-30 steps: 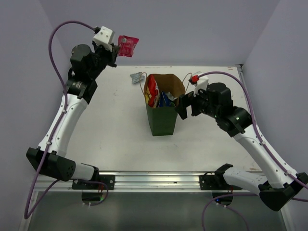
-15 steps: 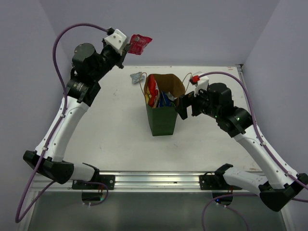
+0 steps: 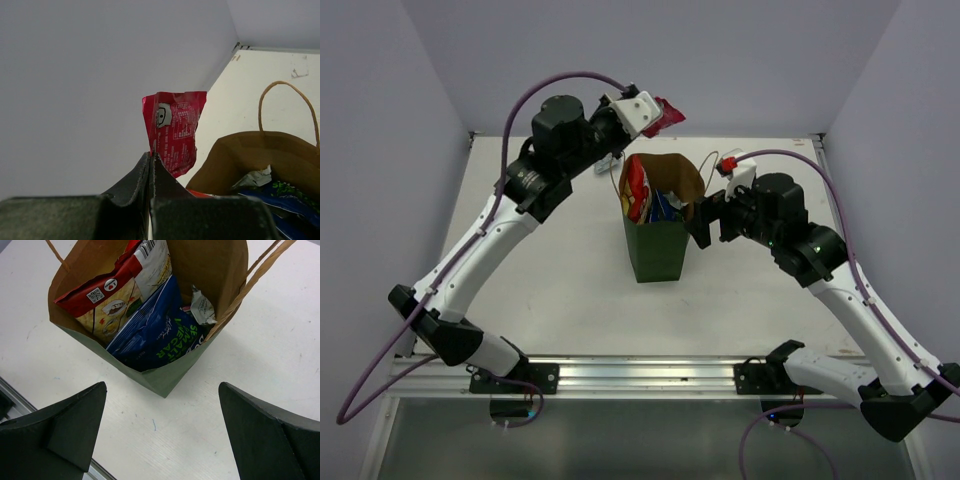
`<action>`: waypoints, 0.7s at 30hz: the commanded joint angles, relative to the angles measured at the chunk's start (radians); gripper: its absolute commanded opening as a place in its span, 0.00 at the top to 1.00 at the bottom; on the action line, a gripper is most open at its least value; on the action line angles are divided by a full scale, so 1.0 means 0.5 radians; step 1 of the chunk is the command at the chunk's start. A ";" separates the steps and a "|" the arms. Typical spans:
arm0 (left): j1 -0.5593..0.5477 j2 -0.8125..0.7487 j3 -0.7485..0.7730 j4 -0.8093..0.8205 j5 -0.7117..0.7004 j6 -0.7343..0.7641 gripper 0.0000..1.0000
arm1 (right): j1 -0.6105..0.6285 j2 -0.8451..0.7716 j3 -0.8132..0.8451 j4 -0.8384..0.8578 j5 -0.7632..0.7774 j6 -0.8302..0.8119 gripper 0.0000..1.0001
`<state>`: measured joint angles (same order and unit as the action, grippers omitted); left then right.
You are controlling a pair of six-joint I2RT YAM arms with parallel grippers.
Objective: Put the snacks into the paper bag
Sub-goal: Place the snack in the paper bag.
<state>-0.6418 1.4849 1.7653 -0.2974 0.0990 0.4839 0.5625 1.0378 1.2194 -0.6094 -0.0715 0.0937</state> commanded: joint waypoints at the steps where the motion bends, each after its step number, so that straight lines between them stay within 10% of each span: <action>1: -0.087 0.052 0.102 -0.095 -0.149 0.155 0.99 | 0.001 -0.029 0.009 0.059 0.011 -0.006 0.01; 21: -0.223 0.310 0.142 -0.356 -0.247 0.250 0.99 | -0.002 0.001 0.034 0.056 0.008 -0.022 0.01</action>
<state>-0.7444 1.6333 1.7950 -0.4534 0.0113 0.5789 0.5625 1.0389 1.2194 -0.6094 -0.0704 0.0929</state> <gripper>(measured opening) 0.009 0.985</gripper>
